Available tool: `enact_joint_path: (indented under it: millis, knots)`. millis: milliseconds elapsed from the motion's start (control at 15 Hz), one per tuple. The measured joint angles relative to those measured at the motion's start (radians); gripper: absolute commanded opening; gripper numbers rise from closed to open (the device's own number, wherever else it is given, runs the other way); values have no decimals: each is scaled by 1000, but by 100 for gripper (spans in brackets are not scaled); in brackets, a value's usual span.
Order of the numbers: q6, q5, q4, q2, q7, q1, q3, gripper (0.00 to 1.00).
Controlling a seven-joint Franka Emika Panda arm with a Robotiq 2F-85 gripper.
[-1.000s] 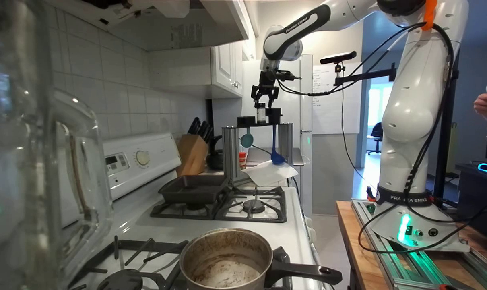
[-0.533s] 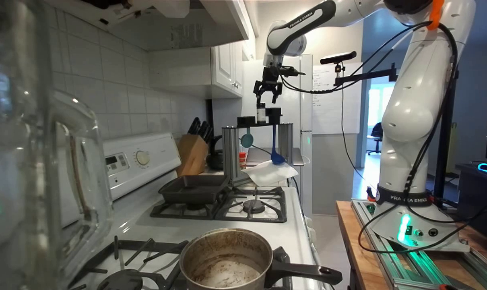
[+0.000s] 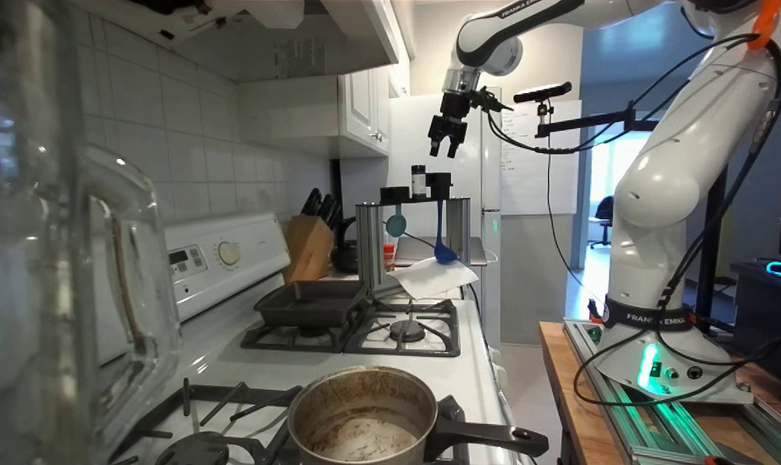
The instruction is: Put the black and white container on top of the shelf on the right.
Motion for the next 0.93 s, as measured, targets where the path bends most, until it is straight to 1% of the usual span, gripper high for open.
enact_joint_path:
  millis: [133, 267, 533, 733, 800, 933]
  knots:
    - [-11, 0, -86, -90, -54, 21, 6, 100]
    - [-13, 0, -189, -183, -69, 42, 24, 100]
    - [-8, 1, -404, -336, -50, 86, 85, 100]
    - [29, 2, -542, -404, -8, 122, 129, 100]
    - [46, 2, -565, -410, 8, 136, 146, 100]
    - [50, 2, -553, -405, 32, 156, 168, 100]
